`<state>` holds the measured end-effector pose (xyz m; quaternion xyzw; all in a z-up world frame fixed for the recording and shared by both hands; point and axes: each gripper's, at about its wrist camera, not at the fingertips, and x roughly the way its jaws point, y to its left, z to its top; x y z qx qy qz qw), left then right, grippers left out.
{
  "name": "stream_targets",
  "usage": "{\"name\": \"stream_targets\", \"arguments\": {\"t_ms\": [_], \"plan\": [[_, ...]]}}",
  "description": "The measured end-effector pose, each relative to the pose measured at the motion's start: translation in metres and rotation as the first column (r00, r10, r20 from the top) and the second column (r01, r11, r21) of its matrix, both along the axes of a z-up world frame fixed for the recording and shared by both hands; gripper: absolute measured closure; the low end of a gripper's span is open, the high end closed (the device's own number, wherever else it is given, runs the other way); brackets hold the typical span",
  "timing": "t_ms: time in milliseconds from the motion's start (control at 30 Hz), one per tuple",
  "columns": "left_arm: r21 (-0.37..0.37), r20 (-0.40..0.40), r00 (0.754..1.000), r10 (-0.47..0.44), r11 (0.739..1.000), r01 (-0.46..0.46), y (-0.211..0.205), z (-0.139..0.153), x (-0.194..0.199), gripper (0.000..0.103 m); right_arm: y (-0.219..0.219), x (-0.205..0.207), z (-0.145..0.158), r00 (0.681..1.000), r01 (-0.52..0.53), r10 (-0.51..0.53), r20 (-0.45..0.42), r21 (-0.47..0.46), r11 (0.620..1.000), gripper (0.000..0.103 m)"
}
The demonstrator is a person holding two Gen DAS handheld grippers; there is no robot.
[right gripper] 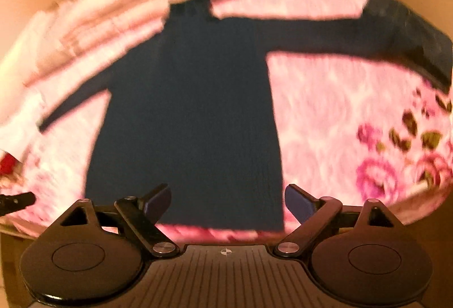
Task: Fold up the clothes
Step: 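Lay the hem down, open both grippers and hold above the spread sweater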
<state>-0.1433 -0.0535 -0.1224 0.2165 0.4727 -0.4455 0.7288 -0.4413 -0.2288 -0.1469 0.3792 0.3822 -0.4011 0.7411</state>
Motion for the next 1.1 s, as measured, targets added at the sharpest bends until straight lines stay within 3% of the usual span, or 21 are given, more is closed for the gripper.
{"name": "stream_targets", "arguments": {"t_ms": [267,567,833,933,1100], "plan": [[-0.009,0.060,0.998,0.009,1.000,-0.008,0.020,0.054,-0.030,0.059,0.020,-0.002,0.064,0.997,-0.075,0.074,-0.008,-0.086,0.994,0.013],[-0.016,0.089,0.995,-0.042,0.999,0.044,0.026,0.080,-0.048,0.057,0.068,-0.018,0.090,0.998,-0.066,0.066,-0.004,-0.066,0.996,0.013],[-0.036,0.137,0.988,-0.078,0.996,0.083,0.024,0.096,-0.053,0.055,0.073,-0.020,0.114,1.000,-0.005,0.006,0.007,-0.100,0.995,0.012],[-0.037,0.160,0.983,-0.088,0.995,0.095,0.028,0.101,-0.052,0.051,0.077,-0.014,0.118,1.000,-0.009,0.009,-0.002,-0.103,0.995,0.002],[-0.025,0.175,0.979,-0.104,0.994,0.110,0.034,0.100,-0.049,0.051,0.086,-0.003,0.116,1.000,-0.025,0.024,-0.010,-0.093,0.995,0.001]]}}
